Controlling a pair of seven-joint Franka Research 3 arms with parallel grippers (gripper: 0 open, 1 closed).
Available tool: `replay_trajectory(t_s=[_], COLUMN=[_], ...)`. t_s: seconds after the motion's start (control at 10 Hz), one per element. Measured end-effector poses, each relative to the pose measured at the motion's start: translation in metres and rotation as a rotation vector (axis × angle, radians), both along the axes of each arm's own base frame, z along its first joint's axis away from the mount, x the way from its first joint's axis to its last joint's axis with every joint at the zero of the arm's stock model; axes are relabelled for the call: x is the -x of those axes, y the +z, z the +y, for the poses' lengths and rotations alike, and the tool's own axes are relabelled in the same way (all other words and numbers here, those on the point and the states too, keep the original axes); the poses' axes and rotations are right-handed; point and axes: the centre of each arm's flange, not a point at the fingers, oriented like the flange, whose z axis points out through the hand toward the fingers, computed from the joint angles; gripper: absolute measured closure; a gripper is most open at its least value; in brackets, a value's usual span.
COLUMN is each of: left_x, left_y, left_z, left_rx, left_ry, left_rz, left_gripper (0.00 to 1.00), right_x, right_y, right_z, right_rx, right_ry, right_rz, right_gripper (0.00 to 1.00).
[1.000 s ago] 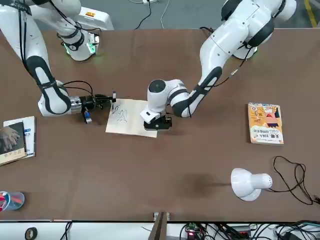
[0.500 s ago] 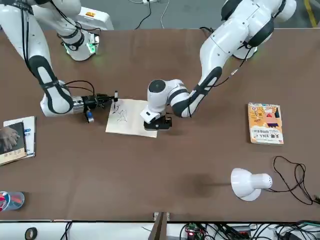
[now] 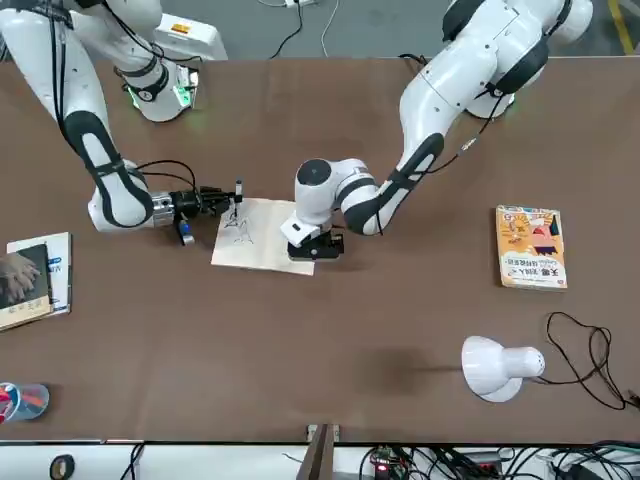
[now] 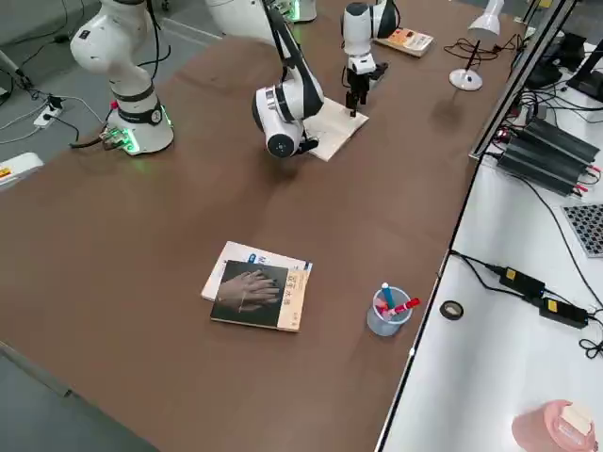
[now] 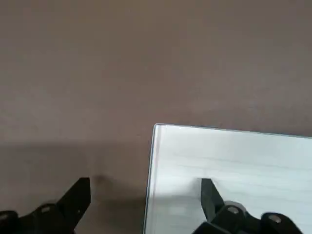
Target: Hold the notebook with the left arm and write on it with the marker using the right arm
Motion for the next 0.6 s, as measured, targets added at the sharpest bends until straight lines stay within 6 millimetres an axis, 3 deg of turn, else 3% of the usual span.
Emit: replay_trajectory(t_s=[0.6], left_x=[0.0], left_y=[0.0], left_z=[0.0], left_rx=[0.0], left_ry=[0.0], left_rz=[0.0], left_gripper=[0.0], right_x=[0.0003], right_y=[-0.0017], right_z=[0.0052], right_rx=[-0.004], right_ry=[-0.006], right_rz=[0.003], right_gripper=[0.82])
